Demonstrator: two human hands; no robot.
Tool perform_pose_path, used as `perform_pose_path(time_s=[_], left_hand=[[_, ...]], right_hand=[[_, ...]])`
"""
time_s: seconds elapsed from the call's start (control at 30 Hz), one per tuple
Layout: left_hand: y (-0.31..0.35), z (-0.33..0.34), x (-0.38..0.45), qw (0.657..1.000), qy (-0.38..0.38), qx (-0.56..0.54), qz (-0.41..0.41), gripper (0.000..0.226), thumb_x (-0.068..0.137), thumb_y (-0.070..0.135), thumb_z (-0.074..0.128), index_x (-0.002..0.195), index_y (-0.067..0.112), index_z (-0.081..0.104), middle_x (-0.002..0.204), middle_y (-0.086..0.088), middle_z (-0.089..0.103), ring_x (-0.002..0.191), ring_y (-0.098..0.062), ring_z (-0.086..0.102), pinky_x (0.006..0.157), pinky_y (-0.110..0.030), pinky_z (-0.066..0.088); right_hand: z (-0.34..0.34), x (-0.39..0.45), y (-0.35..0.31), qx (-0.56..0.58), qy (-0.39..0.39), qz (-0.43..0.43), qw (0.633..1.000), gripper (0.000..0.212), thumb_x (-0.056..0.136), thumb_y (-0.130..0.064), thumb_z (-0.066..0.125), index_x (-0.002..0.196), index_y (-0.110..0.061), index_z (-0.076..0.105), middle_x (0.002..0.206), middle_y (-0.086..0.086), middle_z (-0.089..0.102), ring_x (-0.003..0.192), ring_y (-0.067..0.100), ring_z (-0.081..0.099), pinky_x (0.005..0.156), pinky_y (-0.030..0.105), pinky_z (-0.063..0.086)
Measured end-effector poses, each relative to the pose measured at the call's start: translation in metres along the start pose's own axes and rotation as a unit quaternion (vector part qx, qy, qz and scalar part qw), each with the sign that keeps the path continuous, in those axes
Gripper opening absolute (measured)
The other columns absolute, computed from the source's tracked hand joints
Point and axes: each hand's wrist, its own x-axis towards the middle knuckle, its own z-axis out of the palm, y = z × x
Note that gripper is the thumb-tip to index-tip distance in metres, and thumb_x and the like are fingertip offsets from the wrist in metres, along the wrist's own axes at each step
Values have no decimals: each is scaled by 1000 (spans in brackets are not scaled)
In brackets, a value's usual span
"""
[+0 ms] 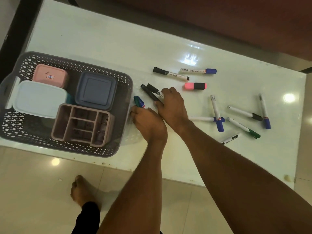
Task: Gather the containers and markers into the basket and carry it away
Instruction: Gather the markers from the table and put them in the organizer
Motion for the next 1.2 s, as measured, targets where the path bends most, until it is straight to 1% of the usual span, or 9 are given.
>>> perform_pose_path(time_s=[0.23,0.4,0.6,0.67,0.73,0.8,1.0,1.1,1.2], left_hand=[[-3,-7,-3,999,-34,18,29,33,103,17,55,131,0,53,125,-18,63,111,-27,64,89,-31,52],[-17,-11,-6,991,-52,73,100,36,103,27,59,131,5,54,123,-13,64,107,-20,65,87,-24,51],[-2,-38,-14,982,-113,-18,151,38,104,22,56,137,6,43,125,-17,65,109,-28,67,92,-31,54],[2,-57,-18,974,-117,-76,181,35,106,20,50,139,9,44,121,-15,63,106,-24,64,89,-29,53],[2,-81,-18,963,-99,-106,228,34,105,14,52,139,11,48,114,-8,59,103,-17,58,82,-22,44],[-3,-105,-9,951,-88,-138,262,32,100,3,57,131,9,56,106,1,54,108,-17,59,86,-22,43],[-22,-182,39,917,-38,-290,270,18,101,4,54,118,6,58,105,-1,66,91,3,60,81,-4,43],[-44,-213,66,879,-19,-364,309,23,101,-1,51,116,16,54,102,0,71,94,-3,68,85,-17,53],[-73,-228,93,877,-30,-373,301,24,102,1,51,123,12,54,101,1,73,98,-10,72,88,-29,59]], right_hand=[[2,-14,3,-46,-24,-2,999,30,93,-6,60,124,-4,57,116,18,61,106,37,56,88,46,48],[6,-29,-1,-41,2,75,996,25,97,-4,59,122,-3,58,116,18,62,106,33,58,89,42,51],[-9,-41,-17,133,112,241,955,25,104,-8,54,128,-2,48,127,16,57,116,28,59,77,22,38],[-17,-45,-33,194,150,260,934,29,103,-2,53,131,-3,44,131,16,56,118,27,61,78,21,44],[-23,-47,-52,260,181,254,914,32,101,2,51,131,-7,42,126,16,62,112,30,67,89,37,58],[-27,-49,-75,304,212,240,897,32,102,0,50,131,-10,42,109,11,68,95,29,71,85,47,61],[-35,-61,-156,387,322,168,848,21,95,-4,63,112,-15,56,92,2,73,80,15,73,70,29,61],[-24,-75,-194,410,339,124,838,22,95,-5,65,113,-15,58,95,1,75,83,10,72,73,21,57],[0,-88,-219,429,331,111,833,24,98,-5,62,114,-21,54,98,0,76,91,8,73,80,21,57]])
